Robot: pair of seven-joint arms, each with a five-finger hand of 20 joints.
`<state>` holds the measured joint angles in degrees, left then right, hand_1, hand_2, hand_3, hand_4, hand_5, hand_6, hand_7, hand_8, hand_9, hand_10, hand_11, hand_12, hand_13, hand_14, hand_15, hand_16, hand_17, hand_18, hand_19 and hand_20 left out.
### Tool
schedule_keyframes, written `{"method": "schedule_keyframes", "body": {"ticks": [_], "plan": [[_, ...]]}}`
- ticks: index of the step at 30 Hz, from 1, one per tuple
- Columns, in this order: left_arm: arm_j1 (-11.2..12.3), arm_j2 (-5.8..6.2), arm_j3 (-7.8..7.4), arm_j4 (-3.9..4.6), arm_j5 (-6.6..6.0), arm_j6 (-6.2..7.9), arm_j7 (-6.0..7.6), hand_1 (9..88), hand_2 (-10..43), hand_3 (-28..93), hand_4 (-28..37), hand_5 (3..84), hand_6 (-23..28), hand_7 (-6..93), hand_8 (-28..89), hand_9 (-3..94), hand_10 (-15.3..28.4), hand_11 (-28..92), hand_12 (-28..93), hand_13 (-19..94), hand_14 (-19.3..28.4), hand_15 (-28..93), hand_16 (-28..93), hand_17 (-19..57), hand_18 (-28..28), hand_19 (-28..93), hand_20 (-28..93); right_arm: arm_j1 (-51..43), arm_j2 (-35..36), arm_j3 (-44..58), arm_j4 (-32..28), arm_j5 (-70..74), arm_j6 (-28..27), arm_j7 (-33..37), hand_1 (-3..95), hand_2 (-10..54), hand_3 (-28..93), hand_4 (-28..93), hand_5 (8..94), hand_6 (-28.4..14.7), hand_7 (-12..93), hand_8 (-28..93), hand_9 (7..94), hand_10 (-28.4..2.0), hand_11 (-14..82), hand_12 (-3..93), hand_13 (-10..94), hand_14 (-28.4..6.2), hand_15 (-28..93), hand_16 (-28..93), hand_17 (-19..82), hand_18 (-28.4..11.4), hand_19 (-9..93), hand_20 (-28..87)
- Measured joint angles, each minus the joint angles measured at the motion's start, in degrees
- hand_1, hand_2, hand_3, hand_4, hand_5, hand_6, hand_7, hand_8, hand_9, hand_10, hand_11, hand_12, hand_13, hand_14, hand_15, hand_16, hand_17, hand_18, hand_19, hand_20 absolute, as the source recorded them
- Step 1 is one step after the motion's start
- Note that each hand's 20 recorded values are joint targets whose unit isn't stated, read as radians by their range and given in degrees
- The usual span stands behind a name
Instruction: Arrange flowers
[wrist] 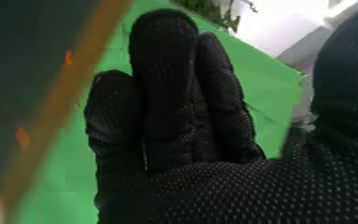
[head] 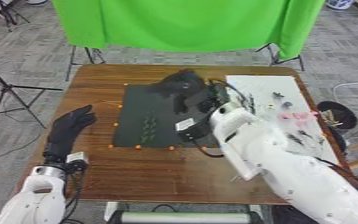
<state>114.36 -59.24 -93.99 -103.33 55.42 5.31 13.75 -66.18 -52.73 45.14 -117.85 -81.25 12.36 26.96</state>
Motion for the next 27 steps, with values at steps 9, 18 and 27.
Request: {"method": "schedule_keyframes", "body": {"ticks": [9,18,27], "plan": [[1.41,-0.35,-0.79,-0.68,-0.07,0.69,0.03,17.1,-3.4,71,-28.3,51.2,0.2,13.7,-8,46.9,13.8,17,11,38,16.4,19,-1,9.2,10.1,2,18,-20.88,16.06,25.1,-3.75,-17.93,-5.35,4.21,21.0,-9.5,59,-14,42.8,-5.9,8,-4,49.3,-21.5,5.8,16.2,78,-10.4,51,26,54,-15.2,88,28],[1.88,-0.55,-0.98,-1.02,0.34,0.88,0.14,17.6,-3.0,70,-28.3,51.3,0.3,13.8,-8,46.9,13.8,18,11,38,16.3,19,-1,9.3,10.0,2,18,-43.25,21.67,49.56,-5.48,-28.98,-13.25,7.19,19.4,-9.5,60,-21,40.7,-5.6,7,-4,47.3,-21.9,5.6,15.1,78,-10.4,50,25,54,-14.9,87,30],[1.93,-0.58,-0.14,-1.56,-0.5,5.14,2.75,25.5,4.6,71,-28.1,48.2,0.8,14.6,-8,48.8,14.1,19,10,42,15.6,21,-3,15.5,8.7,4,21,-54.97,21.37,58.37,-6.51,-30.64,-15.77,11.85,22.8,-9.5,61,-21,41.8,-4.5,8,-5,52.6,-21.1,6.9,15.6,80,-9.4,51,25,57,-13.3,86,30]]}}
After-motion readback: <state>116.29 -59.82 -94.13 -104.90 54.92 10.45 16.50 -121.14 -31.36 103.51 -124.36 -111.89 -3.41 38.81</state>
